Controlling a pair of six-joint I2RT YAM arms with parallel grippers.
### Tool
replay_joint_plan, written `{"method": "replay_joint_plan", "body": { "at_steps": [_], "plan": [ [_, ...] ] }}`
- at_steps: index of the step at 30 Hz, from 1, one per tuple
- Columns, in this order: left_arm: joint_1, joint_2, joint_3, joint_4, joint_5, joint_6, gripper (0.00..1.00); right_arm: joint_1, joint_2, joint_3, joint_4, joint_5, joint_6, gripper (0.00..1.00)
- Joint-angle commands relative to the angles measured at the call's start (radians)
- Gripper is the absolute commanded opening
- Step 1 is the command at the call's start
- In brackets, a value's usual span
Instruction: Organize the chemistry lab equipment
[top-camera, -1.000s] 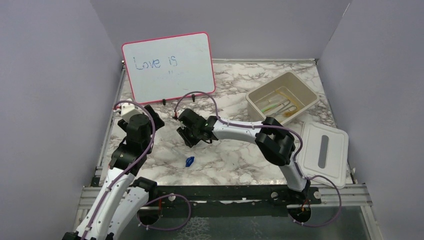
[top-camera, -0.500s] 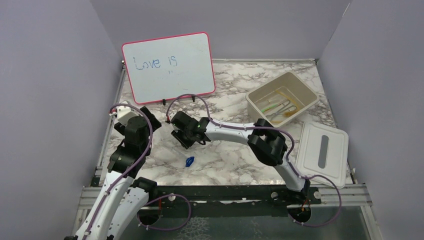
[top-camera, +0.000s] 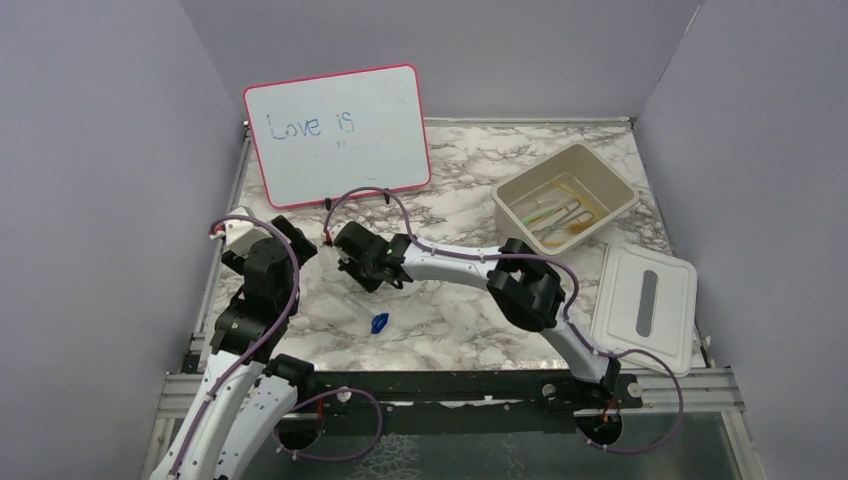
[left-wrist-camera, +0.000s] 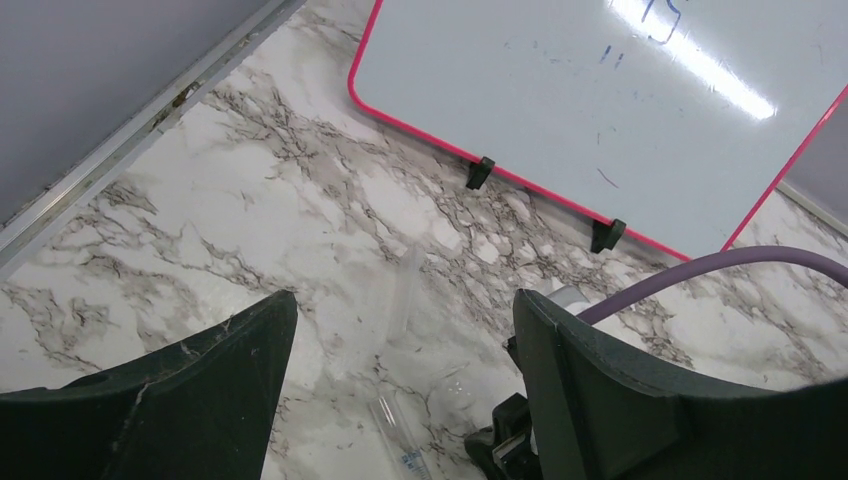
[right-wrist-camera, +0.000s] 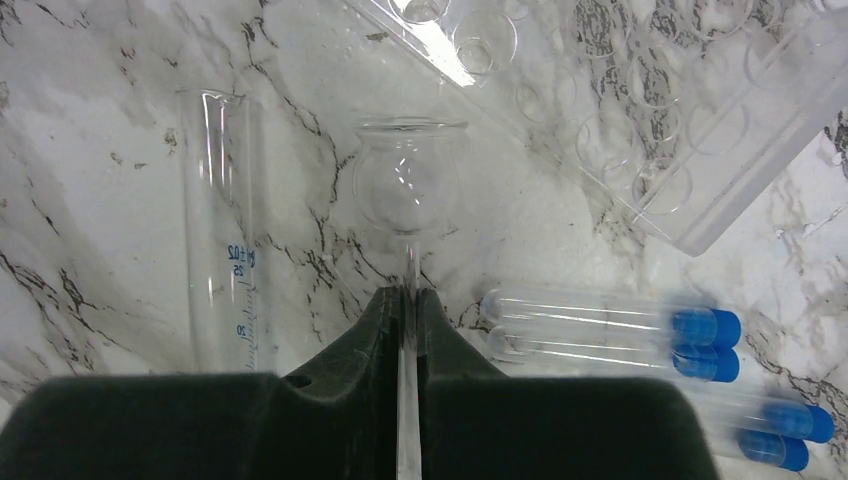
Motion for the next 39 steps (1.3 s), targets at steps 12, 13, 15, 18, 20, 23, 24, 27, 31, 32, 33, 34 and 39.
{"method": "replay_joint_plan", "body": {
  "at_steps": [12, 13, 15, 18, 20, 23, 24, 27, 31, 32, 33, 34, 39],
  "plan": [
    [0.004, -0.026, 0.016, 0.029, 0.030, 0.001, 0.83, 0.006, -0.361, -0.279, 0.187, 0.099, -0.008, 0.04],
    [0.003, -0.027, 0.015, 0.035, 0.039, 0.005, 0.83, 0.005, -0.393, -0.296, 0.202, 0.117, -0.011, 0.04],
    [0.003, -0.027, 0.010, 0.046, 0.055, 0.013, 0.84, 0.001, -0.453, -0.326, 0.228, 0.158, -0.017, 0.04],
    [0.003, -0.026, 0.005, 0.066, 0.083, 0.024, 0.85, -0.024, -0.537, -0.358, 0.246, 0.219, -0.009, 0.05],
    [0.003, -0.024, 0.001, 0.076, 0.104, 0.032, 0.85, -0.060, -0.599, -0.386, 0.266, 0.290, 0.022, 0.05],
    [0.003, -0.018, -0.003, 0.090, 0.132, 0.040, 0.86, -0.142, -0.706, -0.442, 0.308, 0.326, 0.067, 0.06],
    [0.004, -0.016, -0.003, 0.094, 0.144, 0.043, 0.86, -0.177, -0.737, -0.460, 0.319, 0.339, 0.078, 0.06],
    [0.004, -0.005, -0.004, 0.101, 0.165, 0.051, 0.86, -0.292, -0.821, -0.491, 0.314, 0.379, 0.121, 0.06],
    [0.003, 0.009, -0.004, 0.106, 0.181, 0.056, 0.86, -0.440, -0.913, -0.535, 0.312, 0.441, 0.161, 0.06],
    [0.004, 0.012, -0.003, 0.107, 0.187, 0.058, 0.86, -0.478, -0.930, -0.549, 0.308, 0.469, 0.178, 0.07],
    [0.004, 0.015, -0.004, 0.109, 0.192, 0.059, 0.85, -0.514, -0.947, -0.559, 0.295, 0.485, 0.204, 0.07],
    [0.003, 0.019, -0.003, 0.110, 0.197, 0.061, 0.86, -0.559, -0.961, -0.573, 0.286, 0.492, 0.238, 0.07],
    [0.003, 0.032, -0.001, 0.113, 0.211, 0.064, 0.85, -0.773, -0.988, -0.645, 0.246, 0.485, 0.383, 0.07]
  ]
}}
